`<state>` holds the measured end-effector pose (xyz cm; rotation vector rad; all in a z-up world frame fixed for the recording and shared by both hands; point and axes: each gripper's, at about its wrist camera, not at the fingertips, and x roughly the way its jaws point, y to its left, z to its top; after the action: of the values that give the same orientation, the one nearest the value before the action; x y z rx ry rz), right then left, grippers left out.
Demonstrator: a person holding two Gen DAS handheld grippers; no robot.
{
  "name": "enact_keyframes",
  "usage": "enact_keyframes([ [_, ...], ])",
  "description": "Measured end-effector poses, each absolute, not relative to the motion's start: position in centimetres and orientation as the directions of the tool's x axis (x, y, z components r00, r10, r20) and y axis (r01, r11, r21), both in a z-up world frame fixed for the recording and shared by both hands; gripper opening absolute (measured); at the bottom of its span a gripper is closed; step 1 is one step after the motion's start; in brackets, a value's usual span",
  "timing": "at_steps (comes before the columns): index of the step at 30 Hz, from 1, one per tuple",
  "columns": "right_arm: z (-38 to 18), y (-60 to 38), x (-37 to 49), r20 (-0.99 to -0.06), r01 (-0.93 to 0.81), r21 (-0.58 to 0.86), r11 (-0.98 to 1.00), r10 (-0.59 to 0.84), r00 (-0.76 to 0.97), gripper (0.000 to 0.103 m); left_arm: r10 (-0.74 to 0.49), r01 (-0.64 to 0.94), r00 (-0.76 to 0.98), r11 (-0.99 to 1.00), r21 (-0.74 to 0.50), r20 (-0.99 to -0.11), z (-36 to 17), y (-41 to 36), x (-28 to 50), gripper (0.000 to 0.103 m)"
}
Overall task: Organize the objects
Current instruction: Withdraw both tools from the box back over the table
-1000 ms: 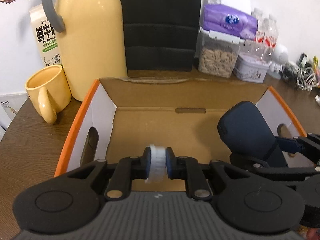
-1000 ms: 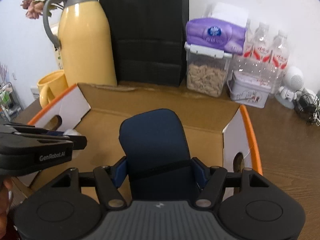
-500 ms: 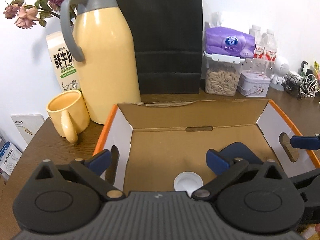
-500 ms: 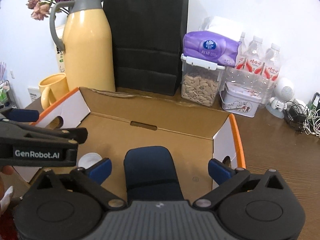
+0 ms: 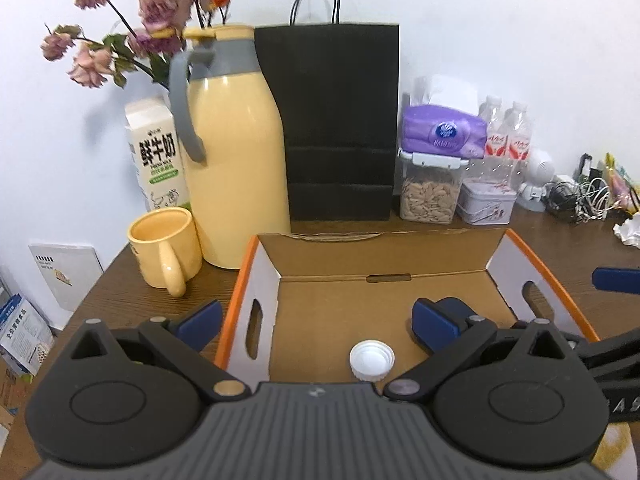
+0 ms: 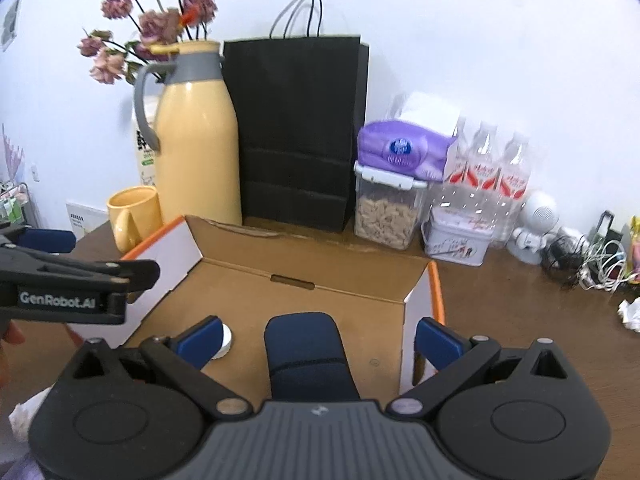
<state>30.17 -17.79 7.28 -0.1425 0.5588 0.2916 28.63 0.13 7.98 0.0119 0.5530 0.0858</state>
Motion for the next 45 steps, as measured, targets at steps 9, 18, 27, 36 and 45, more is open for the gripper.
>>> enact_keyframes([
  [9,9.4,-19.3,23.7,-0.47,-0.331,-0.067,0.941,0.263,0.843,0.103,0.065,-0.059,0.878,0.998,0.027,-0.475,9.5,1.1,22.3,0.103],
  [18,7.9,-21.1,16.9,-0.446,-0.344,-0.063,0.937,0.282,0.849,0.103,0.062,-0.068,0.89,0.998,0.004,-0.452,8.5,3.3,15.3,0.103],
  [27,4.2,-23.1,11.6,-0.46,-0.32,-0.027,0.947,0.273,0.845,0.103,0.056,-0.067,0.87,0.998,-0.007,-0.491,4.8,4.5,9.6,0.103],
  [36,1.6,-24.1,7.2,-0.491,-0.297,-0.004,0.955,0.257,0.833,0.103,0.05,-0.086,0.847,0.995,-0.043,-0.53,2.8,5.5,5.4,0.103],
  [45,0.9,-23.6,5.7,-0.504,-0.314,0.012,0.949,0.278,0.818,0.103,0.033,-0.065,0.849,0.997,-0.042,-0.527,3.0,5.3,4.2,0.103],
])
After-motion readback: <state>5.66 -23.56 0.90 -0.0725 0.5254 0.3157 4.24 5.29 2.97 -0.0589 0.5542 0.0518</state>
